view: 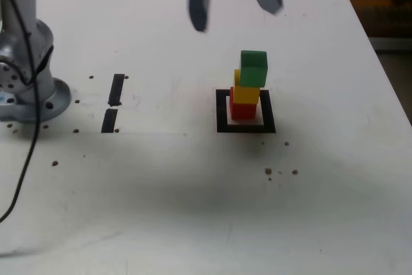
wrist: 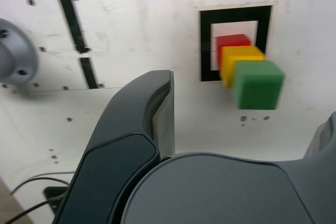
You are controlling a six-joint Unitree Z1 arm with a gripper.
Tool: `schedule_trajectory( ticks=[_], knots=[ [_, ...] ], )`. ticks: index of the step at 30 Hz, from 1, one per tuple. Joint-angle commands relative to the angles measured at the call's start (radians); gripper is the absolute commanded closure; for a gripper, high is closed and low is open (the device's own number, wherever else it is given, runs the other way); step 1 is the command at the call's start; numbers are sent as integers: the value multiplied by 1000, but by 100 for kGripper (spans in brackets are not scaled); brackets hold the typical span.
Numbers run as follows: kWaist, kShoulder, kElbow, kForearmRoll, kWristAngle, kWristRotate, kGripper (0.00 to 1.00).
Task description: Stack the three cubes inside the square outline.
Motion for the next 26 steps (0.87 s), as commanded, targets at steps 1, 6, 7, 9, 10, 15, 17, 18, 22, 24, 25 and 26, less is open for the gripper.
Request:
schedule_trajectory(
  ticks=[1,6,7,9,10,15,17,18,22,24,25,26],
  knots=[
    [5,-129,66,8,0,7,0],
    [37,-337,308,-4,-16,52,0],
    [45,-358,360,-13,-19,66,0],
    [54,-380,469,-50,-23,87,0],
    [57,-383,526,-82,-25,93,0],
    [59,-362,818,-335,-48,91,0],
    [58,-345,914,-435,-56,87,0],
    [56,-336,951,-476,-57,83,0],
    [36,-315,1030,-564,-43,55,0],
    [27,-312,1044,-573,-36,42,0],
    [25,-312,1053,-576,-34,39,0],
    [25,-312,1059,-579,-34,38,0]
  ],
)
